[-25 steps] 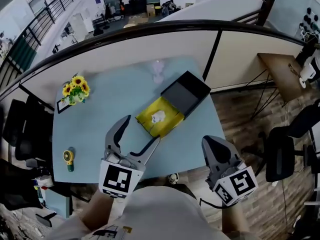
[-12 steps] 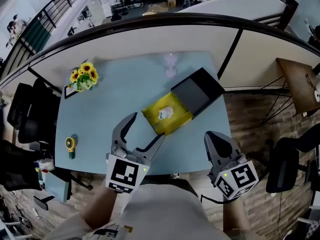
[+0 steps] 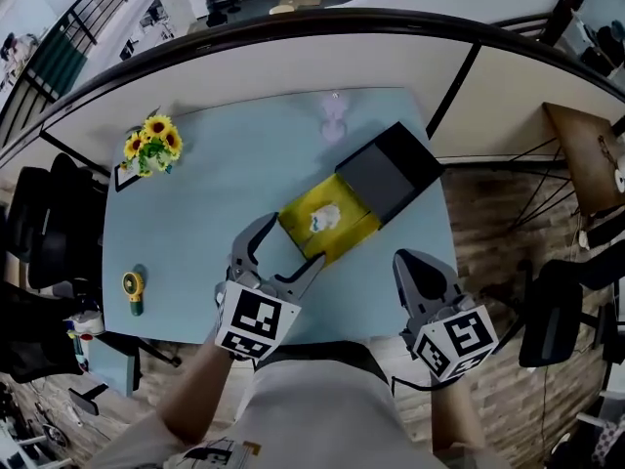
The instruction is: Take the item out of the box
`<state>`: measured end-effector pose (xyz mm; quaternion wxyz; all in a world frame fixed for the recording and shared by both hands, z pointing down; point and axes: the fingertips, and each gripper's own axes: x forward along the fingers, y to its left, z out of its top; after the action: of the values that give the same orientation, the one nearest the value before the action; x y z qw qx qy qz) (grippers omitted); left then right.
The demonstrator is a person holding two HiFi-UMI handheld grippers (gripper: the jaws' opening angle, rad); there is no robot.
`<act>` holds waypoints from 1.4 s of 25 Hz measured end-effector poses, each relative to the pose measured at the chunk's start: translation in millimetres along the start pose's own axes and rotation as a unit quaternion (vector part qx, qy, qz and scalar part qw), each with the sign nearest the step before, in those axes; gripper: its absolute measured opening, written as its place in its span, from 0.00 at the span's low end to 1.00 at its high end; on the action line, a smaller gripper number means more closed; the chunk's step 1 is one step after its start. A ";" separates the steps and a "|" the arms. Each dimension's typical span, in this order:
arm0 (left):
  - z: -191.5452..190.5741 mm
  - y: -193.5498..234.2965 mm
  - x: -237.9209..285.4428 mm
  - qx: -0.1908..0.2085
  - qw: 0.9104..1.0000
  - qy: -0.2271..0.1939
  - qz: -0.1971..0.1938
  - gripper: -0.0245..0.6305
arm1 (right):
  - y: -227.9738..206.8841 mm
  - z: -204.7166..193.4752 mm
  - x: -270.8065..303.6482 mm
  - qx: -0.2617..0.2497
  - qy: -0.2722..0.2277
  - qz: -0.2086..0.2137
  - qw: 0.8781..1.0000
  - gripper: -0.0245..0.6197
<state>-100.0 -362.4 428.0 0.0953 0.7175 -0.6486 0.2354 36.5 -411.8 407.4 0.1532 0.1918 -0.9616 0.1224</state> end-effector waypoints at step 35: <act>-220.4 -9.2 214.7 0.039 0.961 0.263 -0.077 0.27 | -32.3 -160.3 97.5 0.088 0.108 -0.011 0.990 0.05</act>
<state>-127.9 -453.8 720.6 0.2525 0.6814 -0.5335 0.4328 3.6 -425.9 594.4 0.2399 0.2005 -0.9229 0.2246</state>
